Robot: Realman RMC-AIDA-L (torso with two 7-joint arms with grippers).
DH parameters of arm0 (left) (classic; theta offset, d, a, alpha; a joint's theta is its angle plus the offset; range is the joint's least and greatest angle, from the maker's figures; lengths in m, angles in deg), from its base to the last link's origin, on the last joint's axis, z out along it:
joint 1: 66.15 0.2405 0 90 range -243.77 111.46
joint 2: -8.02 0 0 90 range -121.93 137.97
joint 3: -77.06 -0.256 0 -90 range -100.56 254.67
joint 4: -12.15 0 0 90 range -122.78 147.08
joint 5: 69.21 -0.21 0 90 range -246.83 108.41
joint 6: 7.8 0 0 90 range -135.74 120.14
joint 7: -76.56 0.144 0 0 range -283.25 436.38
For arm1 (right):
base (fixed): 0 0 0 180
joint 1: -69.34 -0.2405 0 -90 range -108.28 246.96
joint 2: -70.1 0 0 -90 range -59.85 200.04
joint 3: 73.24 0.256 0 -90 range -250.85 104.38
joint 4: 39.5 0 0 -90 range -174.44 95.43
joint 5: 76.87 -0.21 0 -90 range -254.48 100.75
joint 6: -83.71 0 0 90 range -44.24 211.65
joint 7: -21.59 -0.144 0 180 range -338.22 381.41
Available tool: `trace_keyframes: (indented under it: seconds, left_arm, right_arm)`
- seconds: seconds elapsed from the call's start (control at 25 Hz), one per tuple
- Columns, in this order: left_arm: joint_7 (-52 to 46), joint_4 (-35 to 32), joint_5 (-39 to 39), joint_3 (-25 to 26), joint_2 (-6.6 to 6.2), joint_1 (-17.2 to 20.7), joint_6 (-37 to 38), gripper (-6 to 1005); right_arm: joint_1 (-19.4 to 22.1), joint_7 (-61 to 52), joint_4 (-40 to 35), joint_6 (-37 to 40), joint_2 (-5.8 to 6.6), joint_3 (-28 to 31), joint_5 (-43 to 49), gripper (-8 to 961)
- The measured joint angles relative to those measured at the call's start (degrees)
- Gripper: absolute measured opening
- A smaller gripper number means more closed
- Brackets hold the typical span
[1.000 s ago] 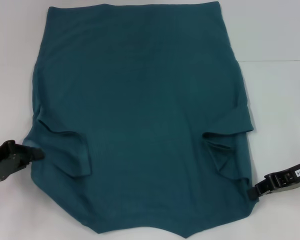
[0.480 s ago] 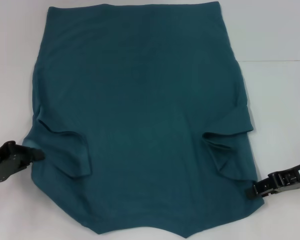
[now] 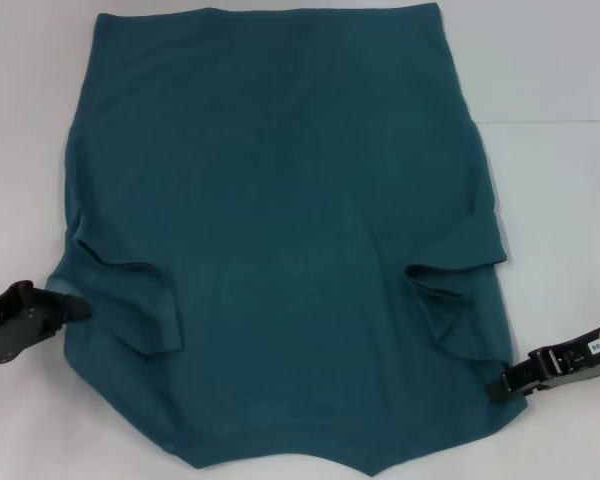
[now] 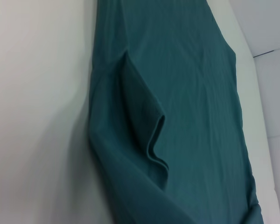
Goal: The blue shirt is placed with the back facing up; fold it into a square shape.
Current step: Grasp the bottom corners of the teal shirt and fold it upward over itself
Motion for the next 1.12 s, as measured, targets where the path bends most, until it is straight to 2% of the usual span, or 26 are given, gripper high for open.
trace_keyframes:
  seconds: [0.16,0.48,0.68,1.12]
  left_arm:
    - [0.00,0.40,0.02,0.00,-0.06,-0.24,-0.08,10]
    - [0.00,0.52,0.06,0.05,-0.14,-0.34,-0.12,9]
    - [0.54,0.52,0.06,0.04,-0.24,-0.33,-0.01,10]
    - [4.28,-0.25,-0.45,-0.56,-0.55,-0.04,5.22,9]
  right_arm:
    - [-0.28,0.59,-0.06,0.13,-0.45,-0.57,0.69,416]
    - [-0.22,0.71,-0.49,0.35,-0.03,0.13,0.25,214]
    - [0.02,2.27,-0.58,1.24,0.27,0.80,-1.92,46]
    - [0.87,3.21,-0.62,4.70,0.86,1.27,-4.60,46]
